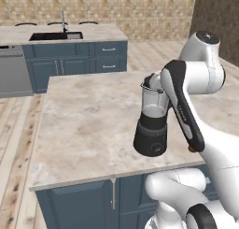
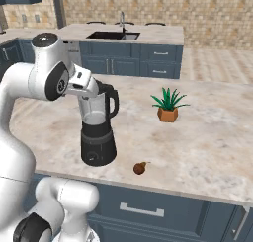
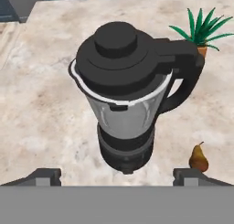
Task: Open the blender lid, put the pear in the blender, close the lid, and start the blender.
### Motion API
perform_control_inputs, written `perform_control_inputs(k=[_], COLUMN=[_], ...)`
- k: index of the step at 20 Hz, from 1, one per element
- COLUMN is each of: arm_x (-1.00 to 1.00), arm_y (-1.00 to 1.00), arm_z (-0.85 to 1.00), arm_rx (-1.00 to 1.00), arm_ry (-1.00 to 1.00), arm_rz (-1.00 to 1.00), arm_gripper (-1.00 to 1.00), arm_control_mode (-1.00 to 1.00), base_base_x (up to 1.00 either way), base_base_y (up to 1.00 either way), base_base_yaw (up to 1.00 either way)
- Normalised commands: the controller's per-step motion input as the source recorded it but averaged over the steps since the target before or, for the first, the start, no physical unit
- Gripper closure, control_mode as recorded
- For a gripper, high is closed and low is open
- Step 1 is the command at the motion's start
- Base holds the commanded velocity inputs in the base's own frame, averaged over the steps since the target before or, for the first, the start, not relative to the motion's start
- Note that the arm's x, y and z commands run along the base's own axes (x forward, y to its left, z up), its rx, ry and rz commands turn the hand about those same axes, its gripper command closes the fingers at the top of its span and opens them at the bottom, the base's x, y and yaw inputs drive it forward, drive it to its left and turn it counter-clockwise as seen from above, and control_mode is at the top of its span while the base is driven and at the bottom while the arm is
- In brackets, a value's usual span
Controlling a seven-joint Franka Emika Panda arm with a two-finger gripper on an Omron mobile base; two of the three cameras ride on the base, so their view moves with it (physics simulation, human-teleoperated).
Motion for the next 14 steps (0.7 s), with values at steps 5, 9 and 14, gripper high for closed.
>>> perform_control_inputs(k=[5, 9, 14], arm_x=[0.27, 0.40, 0.42], arm_y=[0.00, 0.00, 0.00], arm_z=[0.42, 0.04, 0.00], arm_rx=[-0.02, -0.02, 0.00], arm_ry=[0.06, 0.12, 0.11], arm_rz=[-0.04, 0.00, 0.00], arm_gripper=[-1.00, -1.00, -1.00], arm_control_mode=[-1.00, -1.00, -1.00], base_base_x=[0.00, 0.00, 0.00], base_base_y=[0.00, 0.00, 0.00], base_base_yaw=[0.00, 0.00, 0.00])
